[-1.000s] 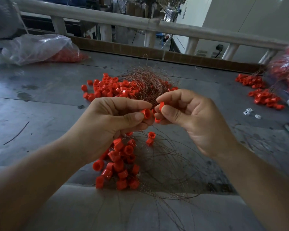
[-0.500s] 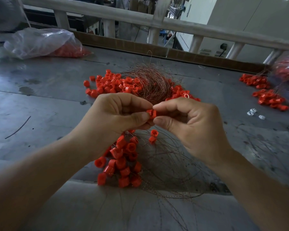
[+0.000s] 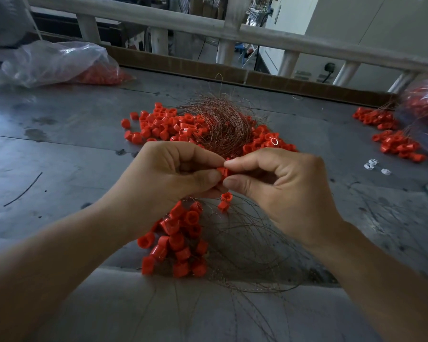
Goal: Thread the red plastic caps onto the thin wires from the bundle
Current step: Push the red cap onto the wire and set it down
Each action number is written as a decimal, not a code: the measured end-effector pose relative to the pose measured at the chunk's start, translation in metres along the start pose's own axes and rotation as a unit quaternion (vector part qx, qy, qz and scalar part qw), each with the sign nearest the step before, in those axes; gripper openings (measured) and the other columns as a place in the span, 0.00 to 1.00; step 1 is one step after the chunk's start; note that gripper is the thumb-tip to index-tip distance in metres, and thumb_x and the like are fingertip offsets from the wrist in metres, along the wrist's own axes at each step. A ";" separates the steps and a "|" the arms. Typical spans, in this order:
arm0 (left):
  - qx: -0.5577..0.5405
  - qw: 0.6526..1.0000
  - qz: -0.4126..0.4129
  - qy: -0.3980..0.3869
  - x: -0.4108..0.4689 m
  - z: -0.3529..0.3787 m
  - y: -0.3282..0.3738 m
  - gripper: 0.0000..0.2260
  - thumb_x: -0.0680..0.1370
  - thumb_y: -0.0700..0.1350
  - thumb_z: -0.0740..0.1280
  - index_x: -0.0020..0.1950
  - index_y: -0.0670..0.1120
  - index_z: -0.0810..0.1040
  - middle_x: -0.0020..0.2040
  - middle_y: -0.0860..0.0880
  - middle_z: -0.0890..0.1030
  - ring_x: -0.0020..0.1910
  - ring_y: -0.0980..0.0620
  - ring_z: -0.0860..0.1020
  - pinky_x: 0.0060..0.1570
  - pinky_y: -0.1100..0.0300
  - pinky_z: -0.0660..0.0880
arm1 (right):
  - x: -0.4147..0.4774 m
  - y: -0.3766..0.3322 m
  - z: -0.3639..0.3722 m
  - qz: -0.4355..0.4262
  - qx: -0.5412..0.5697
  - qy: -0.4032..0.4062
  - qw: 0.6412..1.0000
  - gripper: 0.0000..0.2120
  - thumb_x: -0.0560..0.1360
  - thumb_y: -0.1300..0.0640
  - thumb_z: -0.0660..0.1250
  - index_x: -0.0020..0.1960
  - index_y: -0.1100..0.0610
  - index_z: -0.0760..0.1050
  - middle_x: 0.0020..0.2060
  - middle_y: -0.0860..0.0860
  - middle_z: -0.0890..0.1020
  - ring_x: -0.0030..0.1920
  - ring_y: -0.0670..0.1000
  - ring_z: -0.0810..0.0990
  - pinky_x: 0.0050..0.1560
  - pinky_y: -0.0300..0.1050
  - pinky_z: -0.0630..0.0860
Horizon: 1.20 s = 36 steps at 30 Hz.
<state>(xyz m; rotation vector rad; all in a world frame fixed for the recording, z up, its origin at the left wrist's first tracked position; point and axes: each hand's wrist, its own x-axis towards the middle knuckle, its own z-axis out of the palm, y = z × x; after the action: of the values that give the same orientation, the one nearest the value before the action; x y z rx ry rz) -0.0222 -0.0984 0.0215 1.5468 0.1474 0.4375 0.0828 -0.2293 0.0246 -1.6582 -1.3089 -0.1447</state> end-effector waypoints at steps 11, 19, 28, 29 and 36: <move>-0.093 0.994 -0.037 -0.039 -0.002 0.001 0.003 0.09 0.58 0.44 0.70 0.37 0.46 0.84 0.33 0.45 0.83 0.33 0.53 0.83 0.32 0.67 0.77 | -0.001 -0.005 0.000 -0.057 -0.018 0.032 0.998 0.09 0.64 0.58 0.72 0.42 0.61 0.81 0.37 0.45 0.79 0.40 0.44 0.80 0.40 0.33 0.77; -0.101 0.993 -0.040 -0.042 -0.001 0.001 0.002 0.08 0.59 0.44 0.70 0.37 0.47 0.85 0.33 0.46 0.83 0.34 0.54 0.83 0.33 0.67 0.77 | 0.002 0.000 -0.002 -0.062 0.001 0.007 0.998 0.10 0.64 0.58 0.72 0.44 0.62 0.81 0.37 0.49 0.81 0.39 0.45 0.81 0.41 0.37 0.77; -0.112 0.989 -0.044 -0.086 -0.001 -0.003 0.003 0.10 0.61 0.42 0.70 0.40 0.47 0.84 0.35 0.45 0.84 0.35 0.52 0.83 0.33 0.66 0.78 | 0.004 -0.002 -0.006 -0.016 0.075 -0.051 0.996 0.13 0.65 0.53 0.72 0.48 0.48 0.75 0.38 0.43 0.79 0.40 0.39 0.78 0.42 0.30 0.74; -0.115 0.988 -0.046 -0.091 -0.001 -0.004 0.003 0.10 0.61 0.42 0.70 0.41 0.47 0.84 0.35 0.45 0.84 0.35 0.52 0.83 0.32 0.65 0.78 | 0.004 -0.002 -0.007 -0.019 0.061 -0.074 0.995 0.15 0.65 0.51 0.72 0.51 0.48 0.75 0.39 0.43 0.78 0.42 0.39 0.78 0.42 0.31 0.73; -0.123 0.986 -0.024 -0.106 -0.005 -0.002 0.003 0.17 0.62 0.45 0.74 0.50 0.48 0.80 0.38 0.41 0.83 0.37 0.46 0.83 0.33 0.63 0.78 | 0.005 -0.003 -0.006 -0.054 -0.017 -0.121 0.991 0.13 0.71 0.47 0.63 0.46 0.56 0.77 0.40 0.45 0.73 0.40 0.38 0.72 0.43 0.30 0.68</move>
<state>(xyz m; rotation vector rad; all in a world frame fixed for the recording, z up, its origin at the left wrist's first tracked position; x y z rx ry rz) -0.0284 -0.0983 0.0238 1.3326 -0.0343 0.2398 0.0854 -0.2301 0.0327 -1.6741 -1.5878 -0.0304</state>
